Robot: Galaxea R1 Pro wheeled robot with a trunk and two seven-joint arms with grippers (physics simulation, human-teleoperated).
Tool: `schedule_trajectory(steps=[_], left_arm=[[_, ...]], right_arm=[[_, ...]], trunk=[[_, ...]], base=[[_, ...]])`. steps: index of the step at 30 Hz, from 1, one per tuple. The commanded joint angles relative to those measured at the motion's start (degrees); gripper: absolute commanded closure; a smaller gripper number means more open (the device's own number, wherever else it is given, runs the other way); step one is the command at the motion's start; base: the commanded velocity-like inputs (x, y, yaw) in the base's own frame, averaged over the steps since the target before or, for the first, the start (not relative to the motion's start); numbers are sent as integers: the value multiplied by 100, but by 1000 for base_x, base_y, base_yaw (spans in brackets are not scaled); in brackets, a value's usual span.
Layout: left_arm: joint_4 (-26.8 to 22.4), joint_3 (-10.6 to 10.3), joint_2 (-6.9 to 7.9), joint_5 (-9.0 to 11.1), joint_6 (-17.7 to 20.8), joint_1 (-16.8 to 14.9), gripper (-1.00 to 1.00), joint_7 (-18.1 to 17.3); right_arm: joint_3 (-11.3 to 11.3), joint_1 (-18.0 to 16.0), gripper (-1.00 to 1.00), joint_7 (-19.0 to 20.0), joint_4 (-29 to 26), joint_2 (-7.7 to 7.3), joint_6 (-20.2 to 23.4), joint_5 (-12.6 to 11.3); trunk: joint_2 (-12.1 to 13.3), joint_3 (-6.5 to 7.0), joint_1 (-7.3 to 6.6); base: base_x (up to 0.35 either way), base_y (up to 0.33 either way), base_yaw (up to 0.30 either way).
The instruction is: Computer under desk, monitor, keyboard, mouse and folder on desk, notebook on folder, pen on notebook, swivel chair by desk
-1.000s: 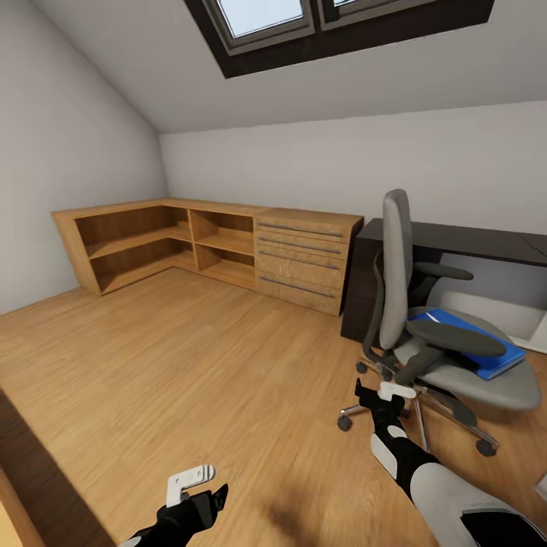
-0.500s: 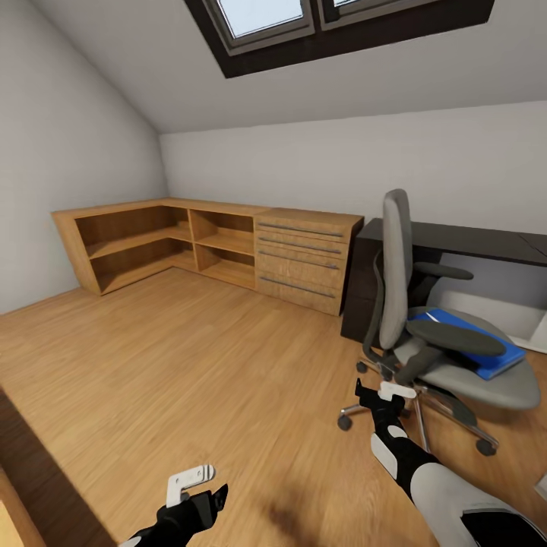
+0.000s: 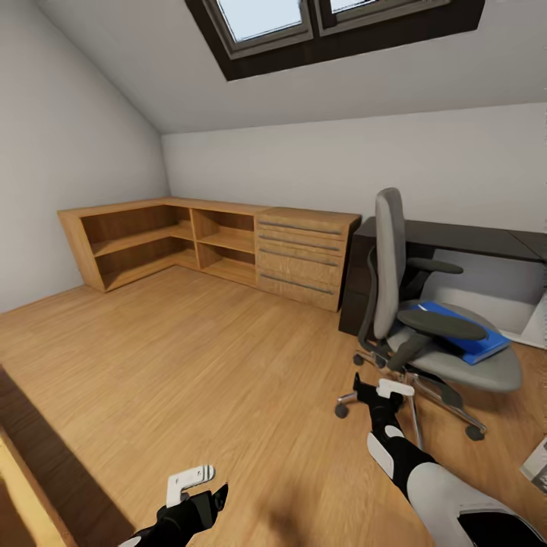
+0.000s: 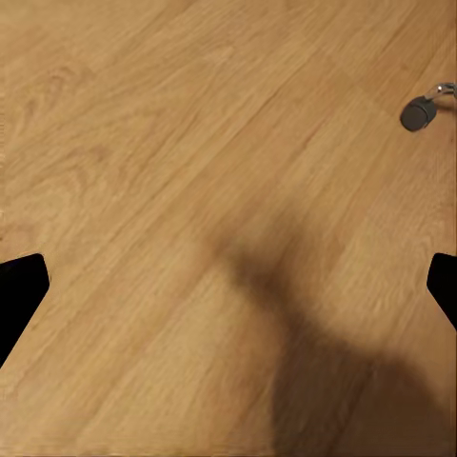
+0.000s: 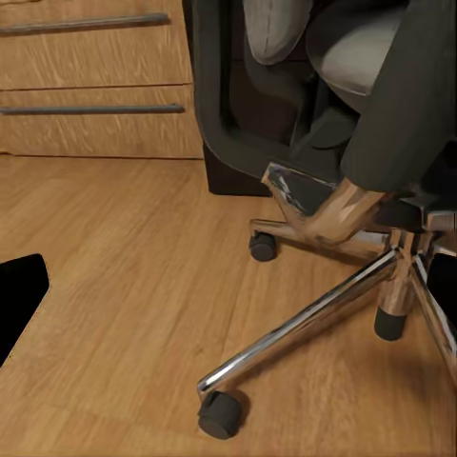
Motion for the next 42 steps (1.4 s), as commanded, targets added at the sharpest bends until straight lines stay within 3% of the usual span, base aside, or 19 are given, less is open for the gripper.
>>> schedule_trajectory(steps=[1, 19, 24, 25, 29, 33, 39, 42], left_arm=[[-8, -3, 0, 61, 16, 0, -100, 50], [-7, 13, 0, 55, 7, 0, -100, 57], [-3, 14, 0, 53, 7, 0, -100, 59], [-3, 14, 0, 52, 7, 0, -100, 59], [-1, 20, 0, 52, 7, 0, -100, 59], [0, 22, 0, 52, 7, 0, -100, 59], [6, 23, 0, 52, 7, 0, -100, 59], [21, 23, 0, 52, 7, 0, -100, 59]], right_arm=[[24, -3, -100, -12, 2, 14, -54, -37], [15, -1, -100, -15, -244, 58, -156, -41], [15, 3, -100, -88, -439, 68, 83, -42], [12, 13, -100, -269, -806, 59, 499, -48], [4, 76, -100, -482, -1423, 45, 1016, -54], [-1, 406, -100, -802, -2373, 32, 1674, -58], [-2, 950, -100, -1272, -3476, 29, 2053, -50], [-3, 1058, -100, -1387, -3680, 28, 2093, -45]], trunk=[[-2, -4, -4], [-2, -4, -4], [-2, -4, -4], [-2, -4, -4], [-2, -4, -4], [-2, -4, -4], [-2, -4, -4], [-2, -4, -4]], base=[[-271, 0, 0], [-68, 0, 0], [0, 0, 0], [0, 0, 0], [0, 0, 0], [0, 0, 0], [0, 0, 0], [0, 0, 0]])
